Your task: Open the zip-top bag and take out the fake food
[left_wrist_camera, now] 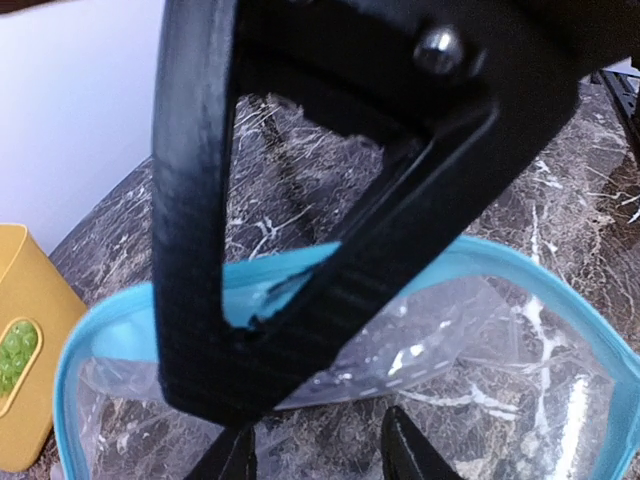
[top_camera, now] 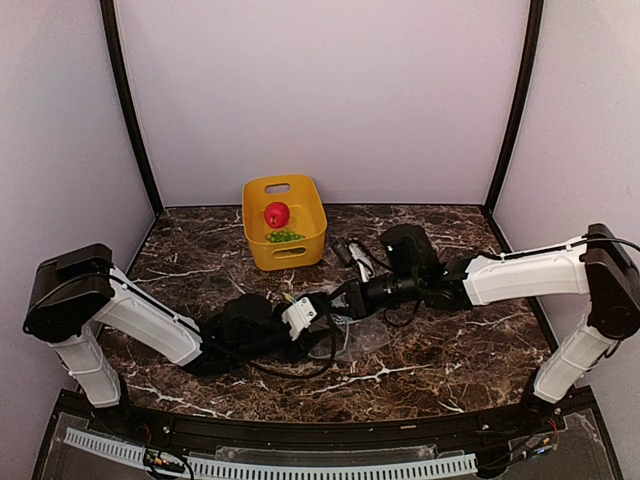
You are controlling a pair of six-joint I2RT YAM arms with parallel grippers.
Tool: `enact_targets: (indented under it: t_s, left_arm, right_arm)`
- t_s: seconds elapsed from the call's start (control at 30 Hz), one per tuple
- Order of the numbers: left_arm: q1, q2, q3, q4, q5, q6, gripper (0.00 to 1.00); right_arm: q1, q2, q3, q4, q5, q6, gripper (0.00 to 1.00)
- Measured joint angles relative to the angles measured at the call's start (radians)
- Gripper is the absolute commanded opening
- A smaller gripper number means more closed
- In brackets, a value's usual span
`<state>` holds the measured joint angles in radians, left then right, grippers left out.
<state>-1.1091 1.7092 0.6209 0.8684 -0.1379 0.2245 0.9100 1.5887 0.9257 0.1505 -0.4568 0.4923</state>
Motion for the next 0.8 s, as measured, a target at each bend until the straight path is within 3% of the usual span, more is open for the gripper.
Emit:
enact_targets:
  t_s: [0.27,0.57,0.8]
  left_arm:
    - [0.000,0.087,-0.017,0.143,-0.058,-0.029,0.47]
    - [0.000,0.088,-0.033,0.207,-0.064,-0.031,0.48]
    - [0.000,0.088,-0.039,0.209,-0.066,-0.031,0.49]
  right_arm:
    - [-0.008,-0.008,-0.013,0.035,-0.030,0.032,0.56]
    - [-0.137,-0.124,-0.042,-0.042,-0.030,-0.009,0.55]
    - [-0.247,-0.116,-0.042,-0.159,0.029,-0.080,0.52]
